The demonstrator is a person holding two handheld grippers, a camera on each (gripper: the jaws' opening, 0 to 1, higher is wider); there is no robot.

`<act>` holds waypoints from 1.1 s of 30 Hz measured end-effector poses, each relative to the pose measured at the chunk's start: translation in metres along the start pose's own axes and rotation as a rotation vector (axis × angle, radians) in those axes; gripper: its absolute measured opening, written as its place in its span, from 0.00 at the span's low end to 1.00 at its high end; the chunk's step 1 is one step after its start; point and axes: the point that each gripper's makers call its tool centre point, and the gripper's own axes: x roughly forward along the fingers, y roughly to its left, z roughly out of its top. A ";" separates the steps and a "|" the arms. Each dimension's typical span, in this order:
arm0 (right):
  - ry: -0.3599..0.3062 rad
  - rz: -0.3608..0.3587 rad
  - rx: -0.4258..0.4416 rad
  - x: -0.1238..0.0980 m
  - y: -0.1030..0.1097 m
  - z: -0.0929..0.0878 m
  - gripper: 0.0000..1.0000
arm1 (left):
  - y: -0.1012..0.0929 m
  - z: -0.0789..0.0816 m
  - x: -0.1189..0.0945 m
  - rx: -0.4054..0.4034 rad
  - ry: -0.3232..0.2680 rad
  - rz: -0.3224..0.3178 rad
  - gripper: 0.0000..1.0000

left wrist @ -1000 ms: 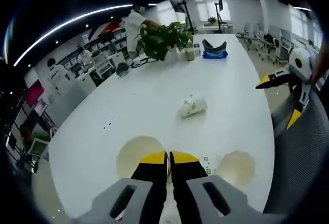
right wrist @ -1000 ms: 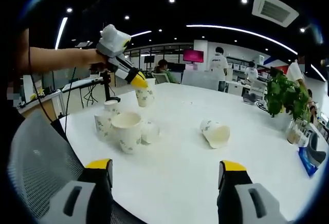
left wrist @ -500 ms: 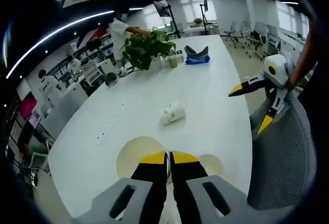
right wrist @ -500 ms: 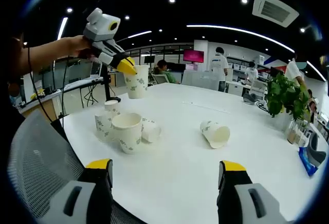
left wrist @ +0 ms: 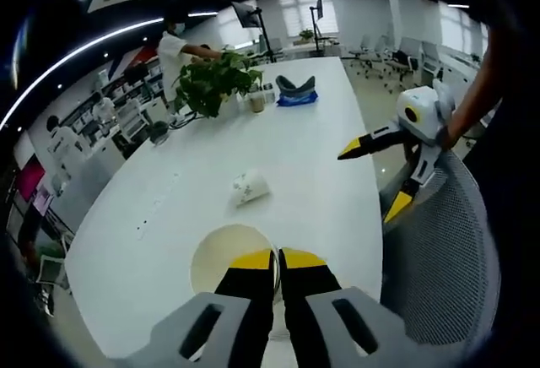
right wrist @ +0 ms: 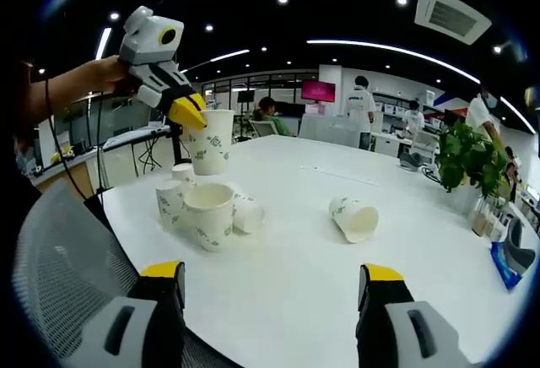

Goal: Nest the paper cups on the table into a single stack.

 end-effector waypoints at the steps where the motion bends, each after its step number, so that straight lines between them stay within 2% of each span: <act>1: 0.001 0.000 -0.001 0.000 0.000 0.000 0.86 | -0.003 -0.001 0.002 -0.004 0.001 -0.009 0.00; 9: 0.007 0.001 -0.002 0.000 0.000 -0.001 0.85 | -0.020 -0.009 0.016 -0.004 0.004 -0.041 0.00; 15: 0.008 0.000 -0.002 0.000 0.000 -0.001 0.85 | -0.022 -0.028 0.033 -0.008 0.024 -0.028 0.00; 21: 0.010 0.000 0.000 0.000 0.000 -0.002 0.85 | -0.028 -0.042 0.045 -0.048 0.038 -0.057 0.00; 26: 0.010 -0.001 0.002 0.001 0.000 -0.002 0.85 | -0.033 -0.057 0.056 -0.111 0.044 -0.092 0.01; 33: 0.009 -0.003 0.005 0.001 -0.001 -0.002 0.84 | -0.042 -0.065 0.062 -0.162 0.041 -0.141 0.02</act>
